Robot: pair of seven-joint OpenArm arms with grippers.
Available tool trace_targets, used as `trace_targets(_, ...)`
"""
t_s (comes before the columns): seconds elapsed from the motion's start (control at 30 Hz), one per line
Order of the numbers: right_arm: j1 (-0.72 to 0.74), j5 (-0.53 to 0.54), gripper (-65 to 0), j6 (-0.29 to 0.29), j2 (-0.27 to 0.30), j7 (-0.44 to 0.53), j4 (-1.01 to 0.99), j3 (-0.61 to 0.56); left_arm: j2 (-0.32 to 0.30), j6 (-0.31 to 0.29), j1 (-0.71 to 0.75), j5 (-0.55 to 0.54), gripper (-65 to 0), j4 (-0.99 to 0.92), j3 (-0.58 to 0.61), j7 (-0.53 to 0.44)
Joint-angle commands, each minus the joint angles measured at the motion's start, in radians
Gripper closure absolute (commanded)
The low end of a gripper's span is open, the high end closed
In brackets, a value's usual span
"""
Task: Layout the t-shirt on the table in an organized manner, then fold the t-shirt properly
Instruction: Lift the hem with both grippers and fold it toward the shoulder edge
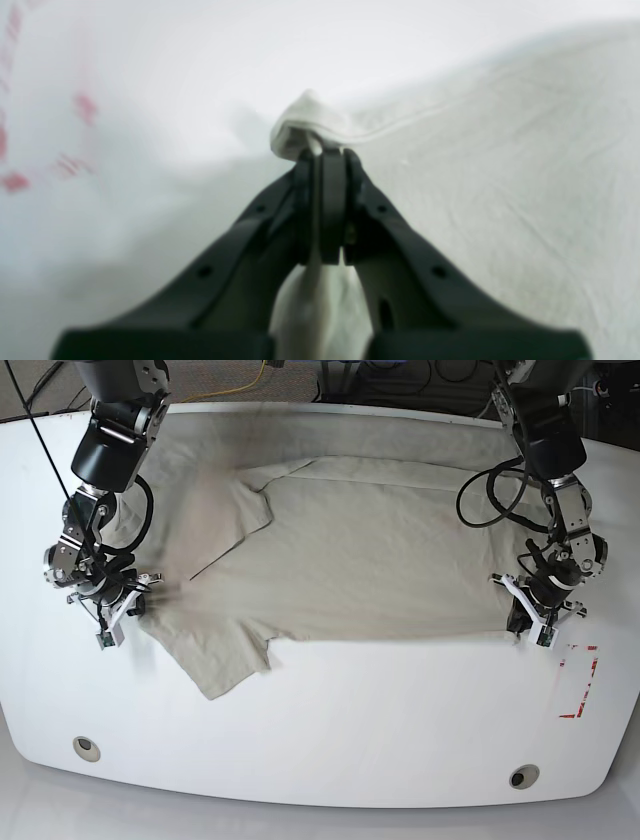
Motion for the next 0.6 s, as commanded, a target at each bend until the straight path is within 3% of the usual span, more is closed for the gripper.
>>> trace_targets(0.0,0.013,0.009,0.0,-0.002,0.003,-0.008,0.065,0.004,-0.002,0.006,-0.002,-0.014,0.0,0.069,-0.001,-0.024)
trace_targets(0.13,-0.013,0.009,0.0,-0.002,0.002,-0.040,0.142,0.004,0.026,0.006,0.021,-0.009,0.0,0.145,-0.004,-0.021)
trace_targets(0.57,-0.114,0.009,0.0,-0.002,-0.014,-0.167,0.413,0.004,0.029,0.006,0.133,-0.011,0.0,0.311,-0.001,-0.021)
